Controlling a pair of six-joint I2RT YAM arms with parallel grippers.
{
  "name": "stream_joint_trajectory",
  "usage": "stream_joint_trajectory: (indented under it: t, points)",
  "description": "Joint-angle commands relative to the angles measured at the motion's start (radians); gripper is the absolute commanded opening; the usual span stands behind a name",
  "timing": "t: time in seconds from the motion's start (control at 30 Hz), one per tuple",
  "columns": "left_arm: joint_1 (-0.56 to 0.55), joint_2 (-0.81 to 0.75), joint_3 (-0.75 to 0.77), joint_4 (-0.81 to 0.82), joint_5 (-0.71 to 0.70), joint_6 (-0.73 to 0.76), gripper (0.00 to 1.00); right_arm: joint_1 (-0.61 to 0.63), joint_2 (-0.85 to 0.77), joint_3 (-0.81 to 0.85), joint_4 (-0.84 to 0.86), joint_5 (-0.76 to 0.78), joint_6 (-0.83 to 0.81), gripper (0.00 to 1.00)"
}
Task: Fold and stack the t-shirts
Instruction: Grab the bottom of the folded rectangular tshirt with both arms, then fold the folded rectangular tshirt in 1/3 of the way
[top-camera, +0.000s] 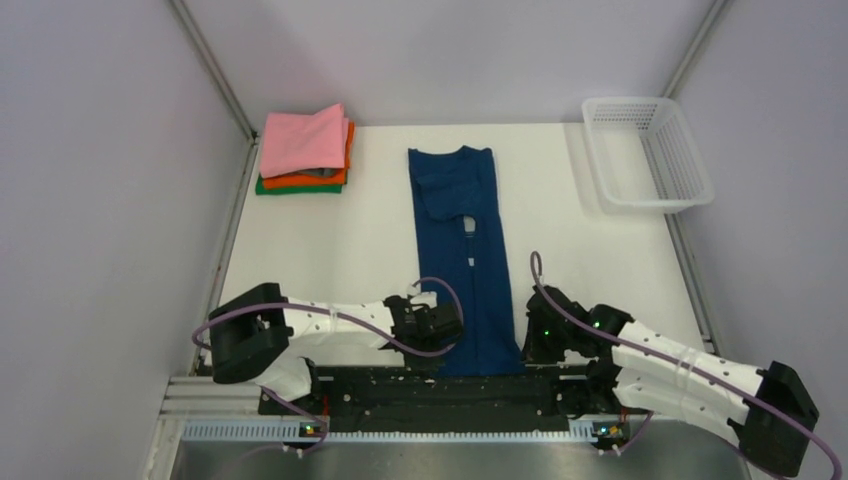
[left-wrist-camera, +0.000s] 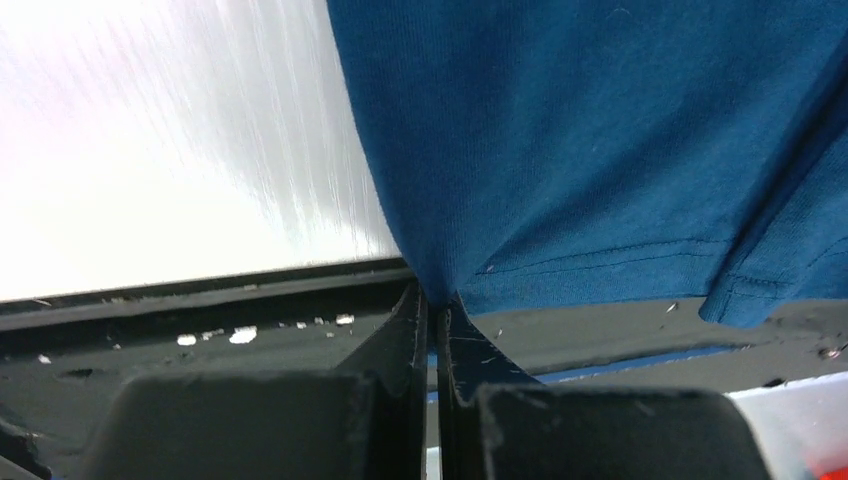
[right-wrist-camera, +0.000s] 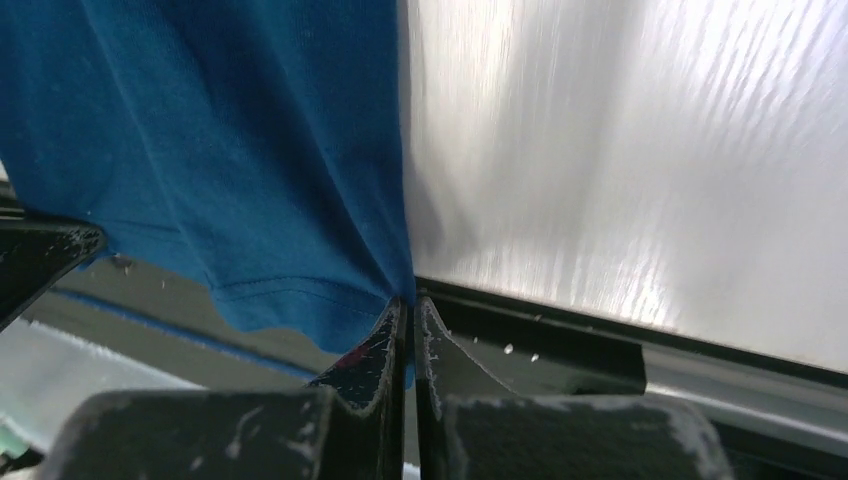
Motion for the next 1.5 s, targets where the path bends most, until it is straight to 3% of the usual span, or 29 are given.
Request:
stream_joint_trajectory:
  t: [0.0, 0.23, 0.4, 0.57, 0.7, 0.93, 1.43, 1.47]
  points:
    - [-0.055, -0.042, -0.022, -0.062, 0.020, -0.052, 0.00, 0.017, -0.084, -0.042, -0.069, -0.139, 0.037, 0.00]
    - [-0.041, -0.122, 0.064, -0.094, 0.015, 0.002, 0.00, 0.016, -0.166, 0.030, -0.088, -0.211, 0.029, 0.00]
    - [0.098, -0.165, 0.094, -0.047, 0.052, 0.114, 0.00, 0.001, -0.054, 0.166, -0.088, -0.100, -0.055, 0.00]
    - [0.281, -0.162, 0.186, -0.020, 0.019, 0.239, 0.00, -0.146, 0.095, 0.299, 0.004, -0.047, -0.209, 0.00]
    - [0.403, -0.079, 0.278, 0.055, 0.038, 0.332, 0.00, -0.254, 0.223, 0.408, 0.082, -0.021, -0.325, 0.00]
    - [0.567, 0.127, 0.502, 0.014, 0.051, 0.442, 0.00, -0.399, 0.455, 0.548, 0.258, -0.059, -0.427, 0.00]
    - [0.705, 0.389, 0.707, -0.005, 0.135, 0.510, 0.00, -0.513, 0.877, 0.804, 0.322, -0.133, -0.525, 0.00]
    - [0.708, 0.408, 0.724, -0.007, 0.133, 0.515, 0.06, -0.516, 0.893, 0.816, 0.330, -0.127, -0.531, 0.03]
